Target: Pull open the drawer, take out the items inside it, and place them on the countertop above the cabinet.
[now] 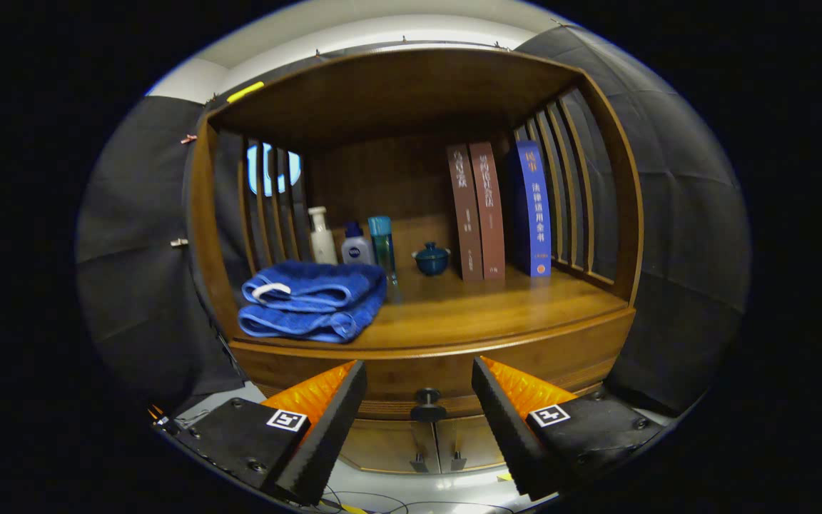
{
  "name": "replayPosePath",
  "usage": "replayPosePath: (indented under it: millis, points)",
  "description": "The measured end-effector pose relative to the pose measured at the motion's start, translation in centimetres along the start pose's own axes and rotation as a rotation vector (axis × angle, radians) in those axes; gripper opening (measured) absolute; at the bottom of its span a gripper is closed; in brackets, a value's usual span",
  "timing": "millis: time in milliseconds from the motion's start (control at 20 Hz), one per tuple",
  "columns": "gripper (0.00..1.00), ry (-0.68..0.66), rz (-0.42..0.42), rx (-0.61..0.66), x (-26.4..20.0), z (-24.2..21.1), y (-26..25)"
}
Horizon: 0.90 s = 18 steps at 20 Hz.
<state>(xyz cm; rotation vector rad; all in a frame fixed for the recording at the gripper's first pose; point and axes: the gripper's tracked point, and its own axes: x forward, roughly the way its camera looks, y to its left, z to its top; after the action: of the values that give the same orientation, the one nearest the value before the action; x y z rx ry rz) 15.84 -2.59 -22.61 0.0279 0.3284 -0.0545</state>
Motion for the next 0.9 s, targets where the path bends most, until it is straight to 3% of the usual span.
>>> replayPosePath:
  millis: [200,400,650,700,750,800,850,900]
  points:
    - [0.98,0.095,-0.014,-0.015,3.1,-4.6,-0.5]
    - [0.89,0.159,-0.023,-0.007,5.0,-7.1,-1.0]
    - [0.53,0.200,-0.016,-0.039,5.7,-8.6,-0.9]
    - [0.53,0.197,-0.011,-0.046,5.2,-8.1,-1.0]
    - [0.44,0.199,-0.010,-0.051,5.8,-8.5,-0.8]
    - [0.44,0.189,-0.013,-0.050,5.9,-8.7,-0.8]
    - [0.35,0.192,-0.017,-0.060,5.6,-8.5,-0.8]
    - [0.35,0.195,-0.020,-0.069,5.8,-8.5,-0.9]
